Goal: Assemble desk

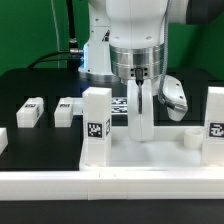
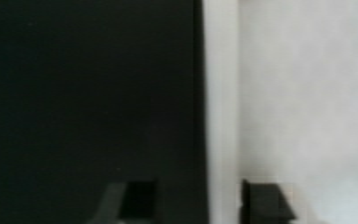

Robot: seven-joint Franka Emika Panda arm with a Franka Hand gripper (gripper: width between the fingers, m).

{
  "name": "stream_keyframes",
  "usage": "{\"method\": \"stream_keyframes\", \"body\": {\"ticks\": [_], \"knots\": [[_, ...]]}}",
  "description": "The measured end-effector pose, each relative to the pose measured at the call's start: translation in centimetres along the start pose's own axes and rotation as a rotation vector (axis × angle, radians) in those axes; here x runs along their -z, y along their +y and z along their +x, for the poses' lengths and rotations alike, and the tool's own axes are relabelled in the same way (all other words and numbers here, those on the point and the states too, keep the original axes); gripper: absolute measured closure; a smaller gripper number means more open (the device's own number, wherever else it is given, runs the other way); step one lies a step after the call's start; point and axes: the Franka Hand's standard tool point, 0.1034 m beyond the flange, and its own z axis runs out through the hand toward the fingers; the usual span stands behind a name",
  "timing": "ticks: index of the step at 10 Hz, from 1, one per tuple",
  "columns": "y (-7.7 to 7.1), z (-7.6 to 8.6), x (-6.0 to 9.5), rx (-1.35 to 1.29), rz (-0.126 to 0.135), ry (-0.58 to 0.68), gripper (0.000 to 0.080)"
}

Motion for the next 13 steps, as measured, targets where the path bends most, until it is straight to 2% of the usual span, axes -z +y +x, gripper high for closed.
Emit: {"method": "stream_keyframes", "body": {"ticks": [1,2,9,12,13], "knots": [[-0.1,-0.1,0.1,0.002,0.004,0.000,0.0648],[-0.2,0.0,0.1,0.002,0.009,0.001,0.0722],[-0.2,0.1,0.3,0.039,0.011,0.001,0.0722],[0.3,2.7,1.1,0.372,0.039,0.000,0.0727],[0.9,3.2,1.1,0.497,0.036,0.003,0.0725]]}}
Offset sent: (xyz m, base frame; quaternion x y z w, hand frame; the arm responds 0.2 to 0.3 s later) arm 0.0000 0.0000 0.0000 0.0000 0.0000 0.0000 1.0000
